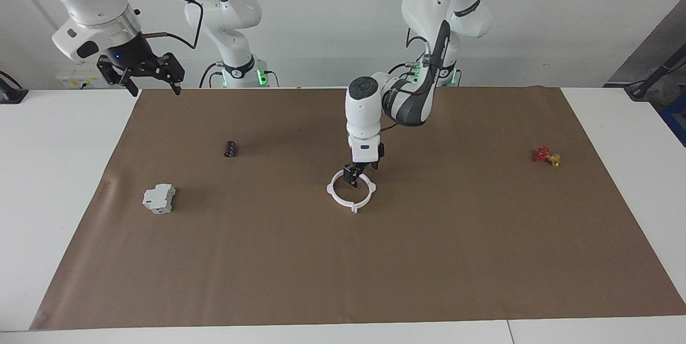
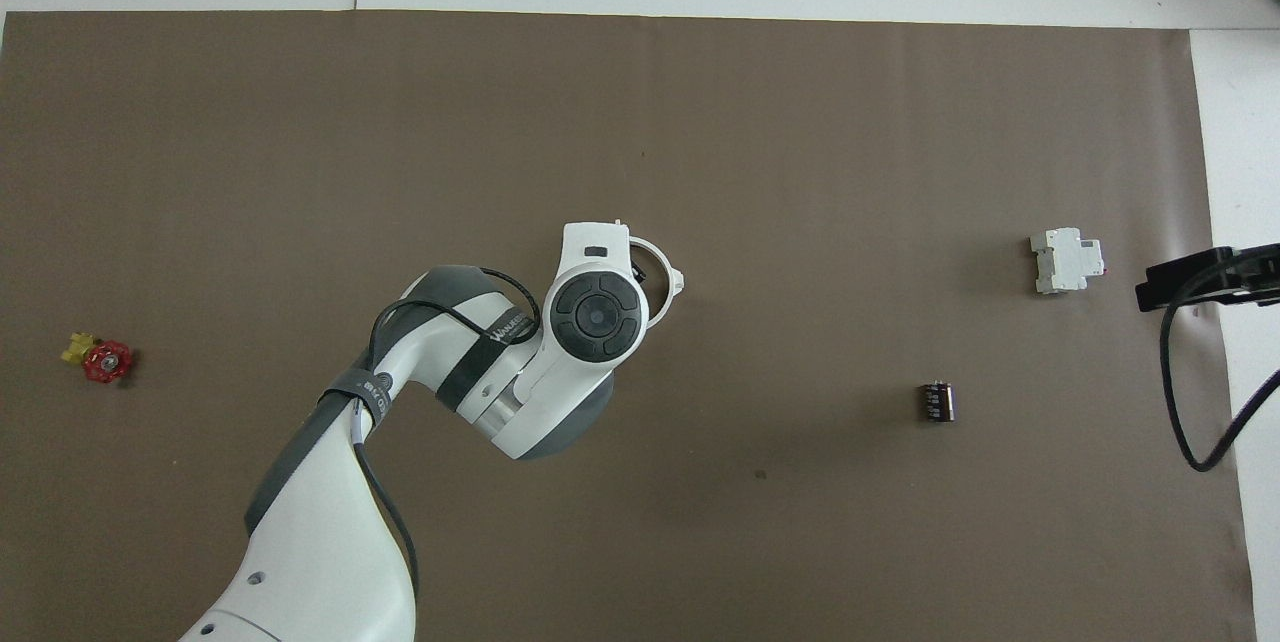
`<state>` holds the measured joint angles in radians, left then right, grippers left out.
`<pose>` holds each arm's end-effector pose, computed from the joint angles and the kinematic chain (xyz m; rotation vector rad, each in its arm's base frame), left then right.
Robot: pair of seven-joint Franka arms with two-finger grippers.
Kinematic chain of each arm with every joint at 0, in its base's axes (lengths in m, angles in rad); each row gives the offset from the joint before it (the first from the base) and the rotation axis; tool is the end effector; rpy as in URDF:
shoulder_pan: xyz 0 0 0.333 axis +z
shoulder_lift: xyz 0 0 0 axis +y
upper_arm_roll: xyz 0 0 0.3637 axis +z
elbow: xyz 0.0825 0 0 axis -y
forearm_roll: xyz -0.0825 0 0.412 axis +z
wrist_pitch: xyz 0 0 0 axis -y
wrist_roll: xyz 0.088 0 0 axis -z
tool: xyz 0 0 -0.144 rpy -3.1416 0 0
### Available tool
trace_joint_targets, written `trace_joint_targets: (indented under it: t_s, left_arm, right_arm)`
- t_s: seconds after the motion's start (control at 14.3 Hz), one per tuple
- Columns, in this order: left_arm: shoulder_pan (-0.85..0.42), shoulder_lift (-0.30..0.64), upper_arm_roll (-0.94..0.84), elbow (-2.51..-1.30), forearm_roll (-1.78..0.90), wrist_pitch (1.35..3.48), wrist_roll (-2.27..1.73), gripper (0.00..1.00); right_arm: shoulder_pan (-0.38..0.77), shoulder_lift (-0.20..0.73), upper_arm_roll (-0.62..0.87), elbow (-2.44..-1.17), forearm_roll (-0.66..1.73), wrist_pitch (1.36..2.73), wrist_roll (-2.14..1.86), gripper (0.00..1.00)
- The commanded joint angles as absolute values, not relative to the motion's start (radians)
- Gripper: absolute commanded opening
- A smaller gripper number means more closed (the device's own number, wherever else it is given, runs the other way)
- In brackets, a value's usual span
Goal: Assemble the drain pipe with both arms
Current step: 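Press the held half-ring onto the centre half-ring with the left gripper, then open the left gripper and withdraw it from the joined ring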
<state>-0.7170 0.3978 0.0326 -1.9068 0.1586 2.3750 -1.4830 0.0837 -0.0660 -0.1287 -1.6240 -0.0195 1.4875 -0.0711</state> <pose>0.5270 -0.4240 0.2848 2.9489 1.0516 0.2265 0.5463 -0.0300 0.6390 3.1324 0.0403 -0.1121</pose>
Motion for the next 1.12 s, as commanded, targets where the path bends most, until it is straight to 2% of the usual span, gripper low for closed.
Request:
trace_joint_targets:
  t_s: [0.0, 0.35, 0.77, 1.05]
  left_arm:
    - [-0.735, 0.393, 0.048, -1.925, 0.179, 2.396, -1.5, 1.0]
    - [-0.726, 0.373, 0.051, -1.885, 0.179, 2.309, -1.471, 1.0]
    - [-0.632, 0.158, 0.055, -1.875, 0.176, 2.059, -1.202, 1.0]
    - [-0.456, 0.01, 0.057, -1.873, 0.163, 1.907, -0.79, 1.0]
  right_arm:
    - [0.072, -0.087, -0.123, -1.646, -0.006, 1.491, -0.064, 1.0]
    - [0.072, -0.087, -0.123, -1.646, -0.005, 1.491, -0.066, 1.0]
    - [0.072, -0.087, -0.123, -1.646, -0.006, 1.491, -0.064, 1.0]
    - [0.072, -0.087, -0.123, -1.646, -0.005, 1.491, -0.066, 1.0]
